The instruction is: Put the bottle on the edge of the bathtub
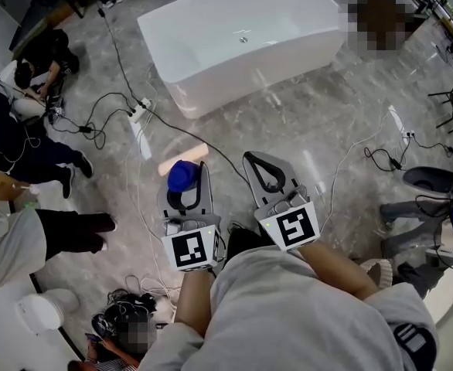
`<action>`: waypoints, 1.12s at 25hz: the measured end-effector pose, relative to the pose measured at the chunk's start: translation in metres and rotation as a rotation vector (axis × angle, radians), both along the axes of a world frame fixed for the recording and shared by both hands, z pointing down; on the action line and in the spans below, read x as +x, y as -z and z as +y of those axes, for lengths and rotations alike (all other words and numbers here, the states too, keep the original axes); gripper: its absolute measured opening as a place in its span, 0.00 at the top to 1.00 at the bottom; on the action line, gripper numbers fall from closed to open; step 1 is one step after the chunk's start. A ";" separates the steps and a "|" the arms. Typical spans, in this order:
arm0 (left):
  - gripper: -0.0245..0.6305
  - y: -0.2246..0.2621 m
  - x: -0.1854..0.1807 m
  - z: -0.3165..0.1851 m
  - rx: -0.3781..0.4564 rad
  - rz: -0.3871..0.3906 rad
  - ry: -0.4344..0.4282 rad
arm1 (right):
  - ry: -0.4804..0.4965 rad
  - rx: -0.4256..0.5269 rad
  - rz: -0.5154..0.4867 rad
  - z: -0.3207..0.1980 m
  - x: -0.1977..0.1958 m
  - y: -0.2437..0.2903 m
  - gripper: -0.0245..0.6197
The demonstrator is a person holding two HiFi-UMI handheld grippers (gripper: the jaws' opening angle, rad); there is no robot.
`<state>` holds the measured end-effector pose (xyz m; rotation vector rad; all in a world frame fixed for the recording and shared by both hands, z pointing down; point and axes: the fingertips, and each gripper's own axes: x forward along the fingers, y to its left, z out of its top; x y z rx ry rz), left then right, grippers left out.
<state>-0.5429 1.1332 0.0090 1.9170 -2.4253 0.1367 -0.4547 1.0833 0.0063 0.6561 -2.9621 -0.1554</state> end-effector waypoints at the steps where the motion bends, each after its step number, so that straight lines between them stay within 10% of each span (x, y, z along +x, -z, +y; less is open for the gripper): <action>1: 0.71 -0.001 0.000 -0.005 -0.001 0.000 -0.005 | -0.006 -0.004 0.000 -0.004 0.001 -0.002 0.95; 28: 0.71 -0.020 -0.013 -0.231 -0.039 0.004 -0.009 | 0.011 -0.057 0.015 -0.239 -0.015 -0.030 0.95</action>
